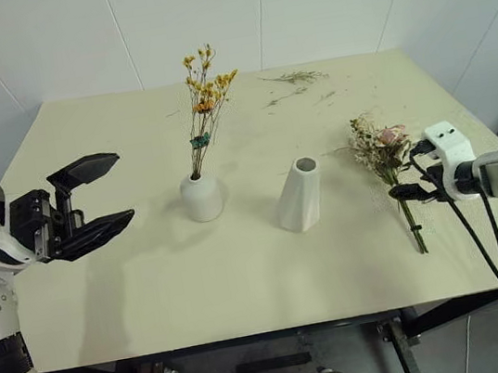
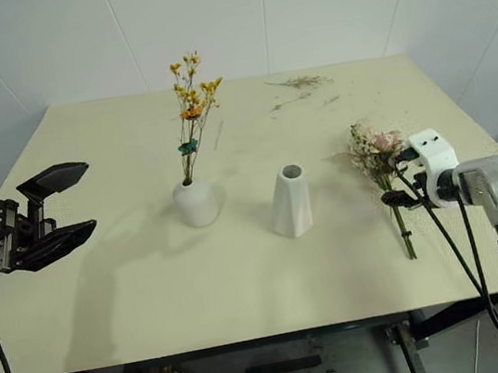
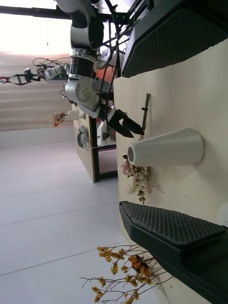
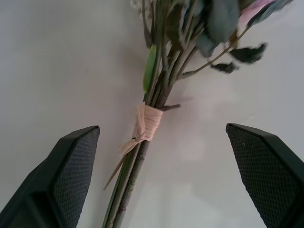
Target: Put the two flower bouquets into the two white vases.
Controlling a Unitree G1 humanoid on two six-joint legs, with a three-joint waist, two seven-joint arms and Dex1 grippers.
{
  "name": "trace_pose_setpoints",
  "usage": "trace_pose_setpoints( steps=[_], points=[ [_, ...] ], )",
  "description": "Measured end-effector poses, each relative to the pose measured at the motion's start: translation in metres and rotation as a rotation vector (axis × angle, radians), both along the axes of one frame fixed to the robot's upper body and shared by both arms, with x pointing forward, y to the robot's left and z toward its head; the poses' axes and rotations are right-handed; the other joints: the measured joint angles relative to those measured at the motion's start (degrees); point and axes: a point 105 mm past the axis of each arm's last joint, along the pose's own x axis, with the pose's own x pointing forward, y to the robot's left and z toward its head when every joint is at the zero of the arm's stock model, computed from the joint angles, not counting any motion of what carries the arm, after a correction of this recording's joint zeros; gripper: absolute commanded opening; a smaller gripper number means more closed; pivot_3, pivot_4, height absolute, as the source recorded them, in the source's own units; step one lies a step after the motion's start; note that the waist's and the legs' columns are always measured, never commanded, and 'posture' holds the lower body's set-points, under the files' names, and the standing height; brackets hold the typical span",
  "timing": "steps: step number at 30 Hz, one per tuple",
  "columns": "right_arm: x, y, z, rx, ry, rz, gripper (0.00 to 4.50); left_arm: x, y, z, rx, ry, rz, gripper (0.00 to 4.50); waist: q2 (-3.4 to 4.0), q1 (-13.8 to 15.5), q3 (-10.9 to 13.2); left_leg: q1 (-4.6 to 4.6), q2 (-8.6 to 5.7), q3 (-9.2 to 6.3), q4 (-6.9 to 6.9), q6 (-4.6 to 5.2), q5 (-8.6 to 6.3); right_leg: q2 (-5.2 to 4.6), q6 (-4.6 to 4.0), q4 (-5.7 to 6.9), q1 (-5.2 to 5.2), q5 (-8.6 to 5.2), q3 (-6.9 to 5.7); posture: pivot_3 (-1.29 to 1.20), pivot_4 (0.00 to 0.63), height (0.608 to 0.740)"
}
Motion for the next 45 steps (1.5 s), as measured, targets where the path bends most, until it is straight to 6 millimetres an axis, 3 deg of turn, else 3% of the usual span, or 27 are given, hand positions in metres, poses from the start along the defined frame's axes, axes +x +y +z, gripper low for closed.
trace_pose_setpoints(
  steps=[12, 17, 25, 27, 30, 36, 42, 45],
  points=[
    [0.019, 0.010, -0.003, -0.023, -0.020, 0.016, 4.50, -0.008, 0.010, 0.010, 0.048, 0.043, 0.033, 4.46, 0.00, -0.81, 0.00, 0.01, 0.01, 0.03, -0.03, -0.01, 0.01, 0.03, 0.00, 0.01, -0.04, 0.00, 0.02, 0.00, 0.150, 0.740],
    [0.024, 0.010, -0.007, -0.022, -0.014, 0.004, 3.24, 0.000, 0.008, 0.015, 0.054, 0.078, 0.054, 4.50, 0.00, -0.79, 0.00, 0.01, 0.01, 0.03, -0.05, -0.01, 0.01, 0.03, 0.00, 0.00, -0.04, 0.00, 0.02, 0.00, 0.150, 0.740],
    [0.027, 0.009, -0.004, -0.022, -0.040, -0.005, 0.47, 0.012, 0.008, 0.017, 0.079, 0.120, 0.084, 4.50, 0.00, -0.79, 0.00, 0.00, 0.01, 0.04, -0.07, -0.02, 0.01, 0.03, 0.00, 0.01, -0.05, 0.00, 0.02, 0.00, 0.150, 0.740],
    [0.028, 0.007, -0.001, -0.019, -0.058, -0.015, 0.16, 0.012, 0.006, 0.019, 0.086, 0.117, 0.074, 4.50, 0.00, -0.83, 0.00, 0.00, 0.01, 0.05, -0.07, -0.03, 0.01, 0.03, 0.00, 0.00, -0.05, 0.00, 0.02, 0.00, 0.150, 0.740],
    [0.029, 0.007, 0.006, -0.028, -0.112, -0.006, 0.15, 0.014, 0.004, 0.020, 0.088, 0.122, 0.066, 4.50, 0.01, -0.81, 0.01, 0.00, 0.01, 0.05, -0.08, -0.03, 0.01, 0.04, 0.00, 0.01, -0.07, 0.00, 0.02, 0.00, 0.150, 0.740],
    [0.038, 0.012, 0.057, -0.053, -0.403, 0.043, 0.15, 0.018, 0.004, 0.020, 0.082, 0.143, 0.063, 4.50, 0.02, -0.85, 0.01, 0.00, 0.03, 0.07, -0.10, -0.04, 0.02, 0.04, 0.00, 0.01, -0.08, 0.00, 0.03, 0.00, 0.150, 0.740],
    [0.040, 0.050, 0.137, 0.006, -0.896, 0.110, 0.15, 0.021, -0.003, 0.023, 0.085, 0.137, 0.048, 4.50, 0.02, -1.00, 0.01, 0.01, 0.12, 0.06, -0.11, -0.15, 0.08, 0.12, 0.00, 0.09, -0.09, 0.00, 0.03, 0.00, 0.150, 0.740],
    [0.036, 0.064, 0.159, 0.063, -1.034, 0.118, 0.15, 0.022, -0.005, 0.020, 0.079, 0.144, 0.038, 4.50, 0.02, -0.90, 0.01, 0.01, 0.13, 0.06, -0.11, -0.15, 0.08, 0.12, 0.00, 0.08, -0.08, 0.00, 0.03, 0.00, 0.150, 0.740]
  ],
)
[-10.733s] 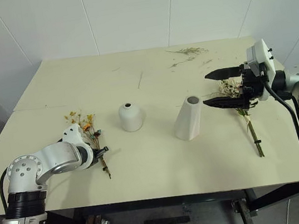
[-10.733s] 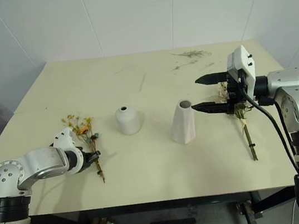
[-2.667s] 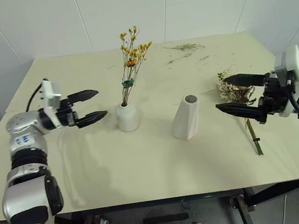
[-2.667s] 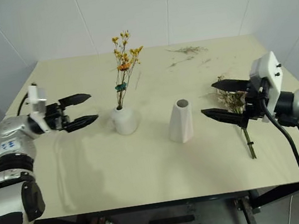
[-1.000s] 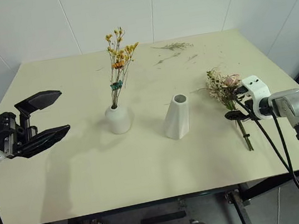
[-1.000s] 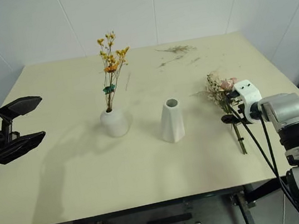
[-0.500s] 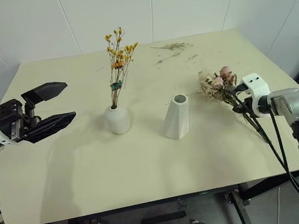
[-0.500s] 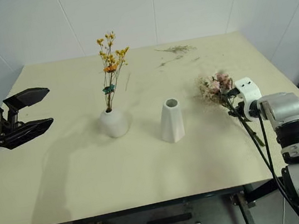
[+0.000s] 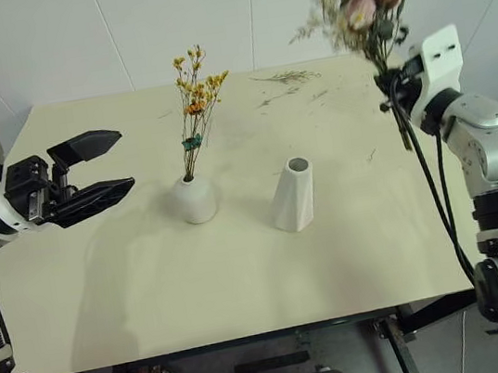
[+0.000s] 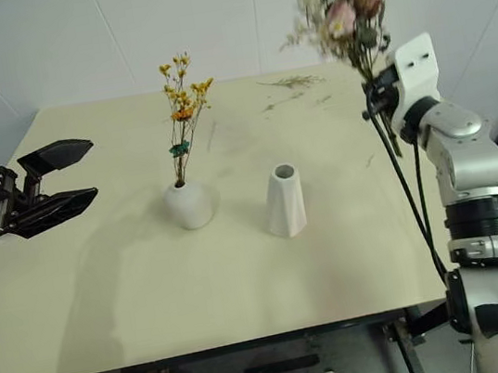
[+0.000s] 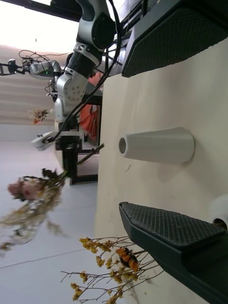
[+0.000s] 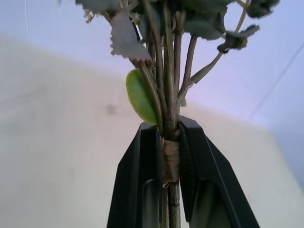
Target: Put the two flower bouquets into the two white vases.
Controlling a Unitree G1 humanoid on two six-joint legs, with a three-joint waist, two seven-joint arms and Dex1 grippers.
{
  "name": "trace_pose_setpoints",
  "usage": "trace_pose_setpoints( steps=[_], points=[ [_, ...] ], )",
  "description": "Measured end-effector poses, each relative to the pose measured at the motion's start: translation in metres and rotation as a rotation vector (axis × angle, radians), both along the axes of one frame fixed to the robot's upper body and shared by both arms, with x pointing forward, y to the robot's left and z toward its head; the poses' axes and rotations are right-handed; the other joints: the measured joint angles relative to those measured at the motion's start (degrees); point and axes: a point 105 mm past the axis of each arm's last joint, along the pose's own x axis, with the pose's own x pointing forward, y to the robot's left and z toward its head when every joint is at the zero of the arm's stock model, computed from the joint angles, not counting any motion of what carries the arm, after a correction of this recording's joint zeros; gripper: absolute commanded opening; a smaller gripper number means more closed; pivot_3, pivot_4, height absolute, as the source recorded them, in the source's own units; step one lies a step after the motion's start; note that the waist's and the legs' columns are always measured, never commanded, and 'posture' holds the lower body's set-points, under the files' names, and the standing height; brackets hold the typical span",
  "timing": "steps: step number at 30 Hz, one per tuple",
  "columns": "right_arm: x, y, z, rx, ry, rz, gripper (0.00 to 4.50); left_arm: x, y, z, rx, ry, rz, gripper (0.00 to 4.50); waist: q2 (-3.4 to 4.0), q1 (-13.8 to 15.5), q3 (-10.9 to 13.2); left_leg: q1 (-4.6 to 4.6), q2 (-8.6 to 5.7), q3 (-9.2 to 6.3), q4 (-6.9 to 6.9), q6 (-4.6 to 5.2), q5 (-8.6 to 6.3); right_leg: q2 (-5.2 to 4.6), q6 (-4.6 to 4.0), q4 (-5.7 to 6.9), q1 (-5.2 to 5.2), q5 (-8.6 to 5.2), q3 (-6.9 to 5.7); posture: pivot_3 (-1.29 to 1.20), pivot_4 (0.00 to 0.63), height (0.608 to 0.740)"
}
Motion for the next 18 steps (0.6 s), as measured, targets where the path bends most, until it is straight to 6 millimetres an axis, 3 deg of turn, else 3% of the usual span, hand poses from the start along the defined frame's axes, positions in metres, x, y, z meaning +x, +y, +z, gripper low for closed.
trace_pose_setpoints(
  steps=[4, 9, 14, 18],
  points=[
    [-0.011, 0.038, 0.017, 0.123, -0.110, 0.156, 0.15, 0.000, -0.004, -0.004, -0.009, 0.002, -0.025, 4.50, 0.00, -0.10, 0.00, 0.00, 0.06, 0.00, 0.00, -0.02, 0.01, 0.04, -0.01, 0.05, -0.01, 0.00, 0.00, 0.00, 0.150, 0.740],
    [-0.042, 0.085, 0.037, 0.210, -0.224, 0.396, 0.15, -0.002, -0.010, -0.008, 0.011, 0.003, -0.047, 4.50, 0.02, 0.02, 0.00, 0.00, 0.19, -0.02, -0.02, -0.07, 0.03, 0.15, -0.02, 0.11, -0.04, 0.00, -0.02, 0.00, 0.150, 0.740],
    [-0.060, 0.110, 0.019, 0.221, -0.186, 0.540, 0.15, -0.001, -0.009, -0.012, 0.008, 0.017, -0.045, 4.50, 0.01, 0.22, 0.00, 0.00, 0.20, -0.02, 0.03, -0.08, 0.03, 0.16, -0.09, 0.11, 0.00, 0.03, -0.03, 0.00, 0.150, 0.740],
    [-0.062, 0.115, 0.004, 0.225, -0.130, 0.579, 0.15, -0.002, -0.010, -0.012, 0.011, 0.015, -0.046, 4.50, 0.01, 0.20, 0.00, 0.01, 0.21, -0.03, 0.04, -0.09, 0.04, 0.18, -0.12, 0.14, -0.02, 0.05, -0.03, 0.00, 0.150, 0.740]
  ],
)
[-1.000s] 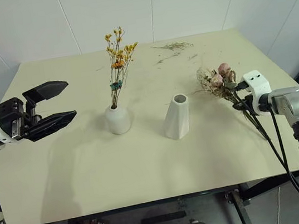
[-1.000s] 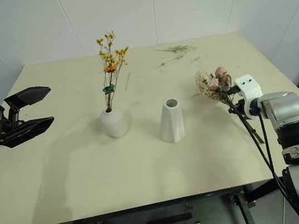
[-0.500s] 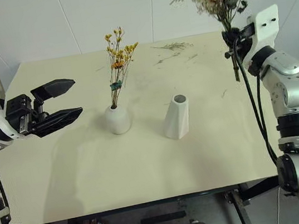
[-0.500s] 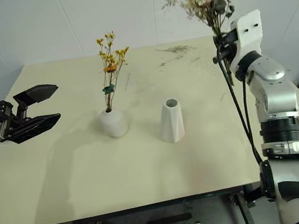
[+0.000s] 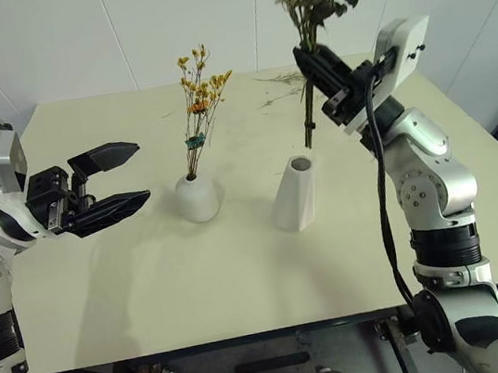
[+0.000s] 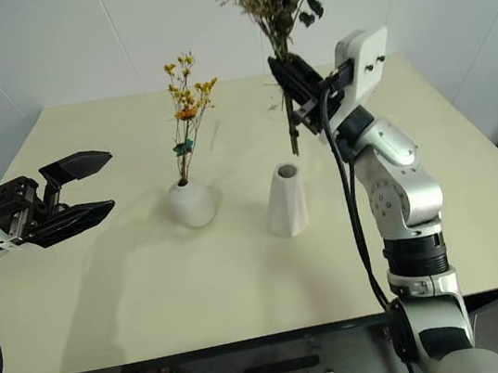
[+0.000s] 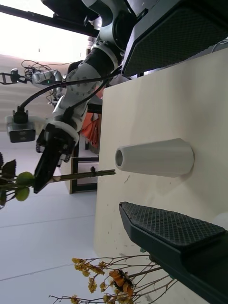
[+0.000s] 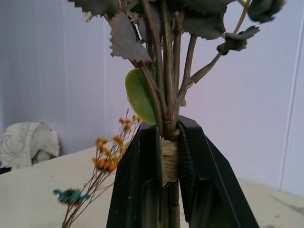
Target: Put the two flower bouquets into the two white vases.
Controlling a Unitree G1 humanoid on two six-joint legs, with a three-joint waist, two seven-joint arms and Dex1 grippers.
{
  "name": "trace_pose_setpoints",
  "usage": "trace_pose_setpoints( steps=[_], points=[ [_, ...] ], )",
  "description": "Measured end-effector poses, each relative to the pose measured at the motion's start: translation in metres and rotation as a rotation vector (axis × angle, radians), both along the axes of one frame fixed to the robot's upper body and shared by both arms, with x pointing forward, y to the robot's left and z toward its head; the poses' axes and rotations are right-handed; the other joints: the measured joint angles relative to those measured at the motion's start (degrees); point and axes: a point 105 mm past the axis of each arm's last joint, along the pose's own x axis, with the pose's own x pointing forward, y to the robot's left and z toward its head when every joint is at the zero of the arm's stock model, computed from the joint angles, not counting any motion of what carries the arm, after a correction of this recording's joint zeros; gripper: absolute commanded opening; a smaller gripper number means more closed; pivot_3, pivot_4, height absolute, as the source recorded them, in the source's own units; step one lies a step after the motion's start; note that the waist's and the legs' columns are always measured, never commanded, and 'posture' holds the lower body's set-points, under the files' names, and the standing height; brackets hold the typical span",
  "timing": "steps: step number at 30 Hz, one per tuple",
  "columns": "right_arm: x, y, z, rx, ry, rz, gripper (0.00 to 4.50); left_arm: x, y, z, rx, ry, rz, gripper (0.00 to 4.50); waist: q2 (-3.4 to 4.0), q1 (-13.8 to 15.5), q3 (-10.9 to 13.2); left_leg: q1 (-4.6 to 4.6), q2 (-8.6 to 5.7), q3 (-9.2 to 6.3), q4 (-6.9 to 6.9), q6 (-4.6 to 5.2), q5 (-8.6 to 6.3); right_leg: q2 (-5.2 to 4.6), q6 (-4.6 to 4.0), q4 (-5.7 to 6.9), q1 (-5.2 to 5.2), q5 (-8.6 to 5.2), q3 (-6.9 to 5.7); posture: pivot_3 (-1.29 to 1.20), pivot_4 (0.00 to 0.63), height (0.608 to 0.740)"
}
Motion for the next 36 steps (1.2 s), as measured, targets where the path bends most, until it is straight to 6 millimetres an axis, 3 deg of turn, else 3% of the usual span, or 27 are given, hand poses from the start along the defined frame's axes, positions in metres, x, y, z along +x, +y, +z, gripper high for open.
trace_pose_setpoints(
  steps=[13, 19, 36],
  points=[
    [-0.015, 0.006, 0.006, -0.018, -0.020, 0.065, 0.15, 0.000, 0.000, -0.001, -0.003, 0.004, 0.004, 4.50, 0.00, -0.10, 0.00, 0.00, 0.06, 0.00, -0.03, 0.00, 0.00, 0.06, -0.03, -0.02, -0.02, -0.01, 0.00, 0.00, 0.150, 0.740],
    [-0.022, 0.011, 0.025, -0.021, -0.081, 0.080, 0.15, 0.001, -0.002, -0.002, -0.013, 0.000, -0.003, 4.50, 0.00, -0.05, 0.00, 0.00, 0.08, -0.01, -0.05, 0.00, 0.00, 0.07, -0.04, -0.05, -0.04, -0.01, 0.00, 0.00, 0.150, 0.740],
    [-0.032, 0.022, 0.010, -0.059, -0.001, 0.155, 0.15, 0.002, -0.002, -0.003, -0.010, 0.001, 0.008, 4.50, 0.00, -0.08, 0.00, 0.00, 0.08, 0.00, -0.06, 0.00, -0.01, 0.07, -0.06, -0.04, -0.04, -0.02, 0.00, 0.00, 0.150, 0.740]
  ],
)
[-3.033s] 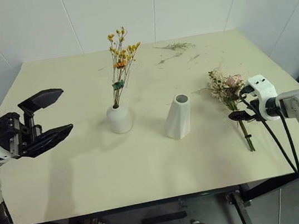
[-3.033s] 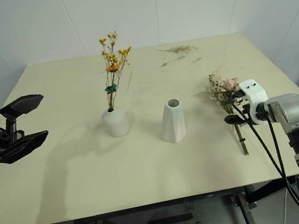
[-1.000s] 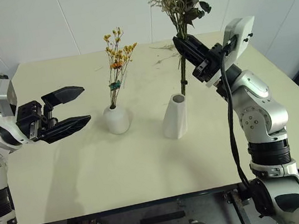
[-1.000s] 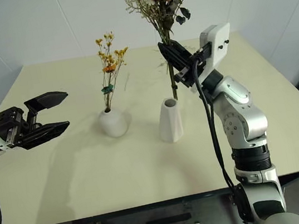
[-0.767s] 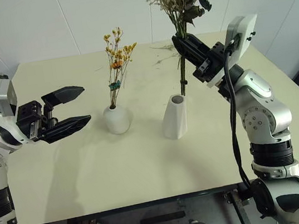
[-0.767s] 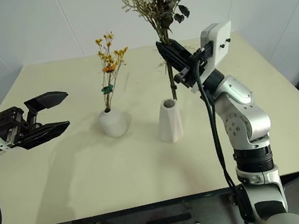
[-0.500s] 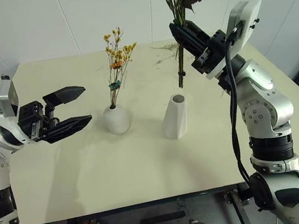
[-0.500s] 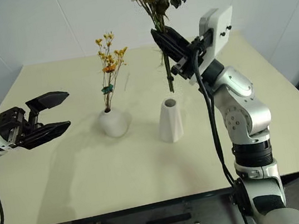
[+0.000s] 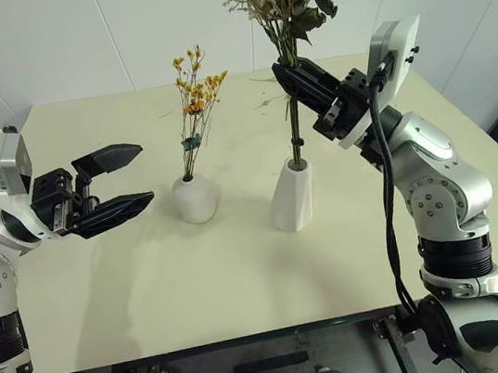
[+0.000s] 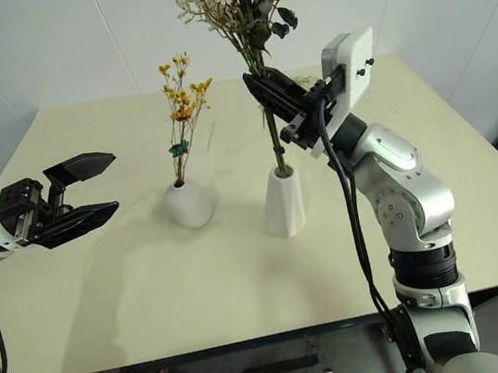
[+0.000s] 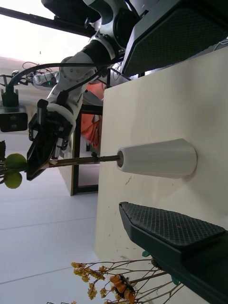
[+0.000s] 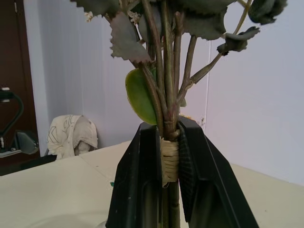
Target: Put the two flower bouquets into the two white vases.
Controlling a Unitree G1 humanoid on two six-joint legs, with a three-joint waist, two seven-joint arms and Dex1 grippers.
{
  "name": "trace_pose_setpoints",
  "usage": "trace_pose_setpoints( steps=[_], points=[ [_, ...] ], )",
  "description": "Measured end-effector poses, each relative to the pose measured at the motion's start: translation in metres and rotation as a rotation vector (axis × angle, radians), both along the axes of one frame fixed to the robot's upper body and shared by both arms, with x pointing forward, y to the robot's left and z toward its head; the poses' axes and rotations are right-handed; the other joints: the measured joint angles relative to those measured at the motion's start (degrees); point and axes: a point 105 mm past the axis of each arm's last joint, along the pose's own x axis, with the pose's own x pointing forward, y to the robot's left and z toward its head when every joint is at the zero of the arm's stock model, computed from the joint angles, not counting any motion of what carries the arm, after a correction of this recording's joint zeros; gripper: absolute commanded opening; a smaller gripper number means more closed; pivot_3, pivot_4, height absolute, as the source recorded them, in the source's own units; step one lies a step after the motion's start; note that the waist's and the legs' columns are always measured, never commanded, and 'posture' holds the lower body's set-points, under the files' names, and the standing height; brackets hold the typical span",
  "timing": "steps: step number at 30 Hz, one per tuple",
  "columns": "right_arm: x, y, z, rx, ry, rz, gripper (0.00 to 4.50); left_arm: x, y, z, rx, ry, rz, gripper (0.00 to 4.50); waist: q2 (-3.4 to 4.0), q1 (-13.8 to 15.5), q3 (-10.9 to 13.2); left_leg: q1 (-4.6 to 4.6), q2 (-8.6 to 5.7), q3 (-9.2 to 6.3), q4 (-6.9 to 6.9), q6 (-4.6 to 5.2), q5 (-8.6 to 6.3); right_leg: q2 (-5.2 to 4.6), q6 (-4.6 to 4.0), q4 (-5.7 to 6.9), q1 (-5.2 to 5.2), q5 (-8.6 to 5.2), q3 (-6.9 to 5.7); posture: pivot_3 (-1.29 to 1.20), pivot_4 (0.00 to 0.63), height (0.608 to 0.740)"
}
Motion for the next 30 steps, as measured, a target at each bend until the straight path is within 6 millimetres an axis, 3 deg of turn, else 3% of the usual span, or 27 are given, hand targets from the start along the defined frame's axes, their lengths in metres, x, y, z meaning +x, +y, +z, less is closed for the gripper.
trace_pose_setpoints(
  steps=[25, 30],
  points=[
    [0.023, -0.010, -0.032, 0.022, 0.071, -0.048, 0.15, 0.002, -0.001, -0.001, -0.007, 0.002, 0.008, 4.50, 0.00, 0.02, 0.00, 0.00, 0.00, 0.00, -0.03, 0.00, 0.00, 0.01, 0.00, -0.03, 0.00, 0.00, 0.00, 0.00, 0.150, 0.740],
    [0.025, -0.010, -0.047, 0.018, 0.114, -0.045, 0.15, 0.002, -0.001, -0.001, -0.009, 0.003, 0.010, 4.50, 0.00, 0.04, 0.00, 0.00, 0.00, 0.01, -0.04, 0.00, 0.00, 0.00, 0.00, -0.05, 0.01, 0.00, 0.00, 0.00, 0.150, 0.740]
  ],
)
